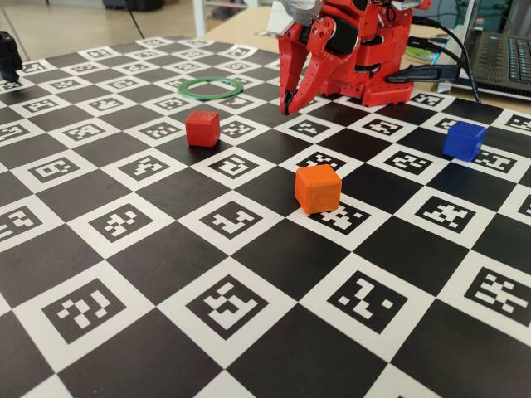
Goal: Grab the red cube then put it in the green circle then put the blue cube on top and finally the orange cube on top
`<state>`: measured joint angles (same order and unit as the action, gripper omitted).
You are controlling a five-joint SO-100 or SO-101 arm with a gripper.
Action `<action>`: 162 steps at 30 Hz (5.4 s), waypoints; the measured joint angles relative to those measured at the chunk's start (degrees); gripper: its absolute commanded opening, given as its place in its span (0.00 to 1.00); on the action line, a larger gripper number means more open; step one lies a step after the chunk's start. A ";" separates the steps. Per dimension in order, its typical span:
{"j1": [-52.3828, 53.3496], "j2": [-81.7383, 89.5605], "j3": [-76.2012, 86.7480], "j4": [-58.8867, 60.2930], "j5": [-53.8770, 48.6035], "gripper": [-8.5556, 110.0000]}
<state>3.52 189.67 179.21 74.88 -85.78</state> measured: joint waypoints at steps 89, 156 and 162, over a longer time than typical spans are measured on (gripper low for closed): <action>11.69 -104.41 -66.71 -18.28 69.70 0.48; 13.54 -104.50 -92.81 10.63 53.09 0.12; 24.17 -104.50 -102.66 18.11 51.50 0.12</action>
<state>27.69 85.17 76.55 92.99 -34.28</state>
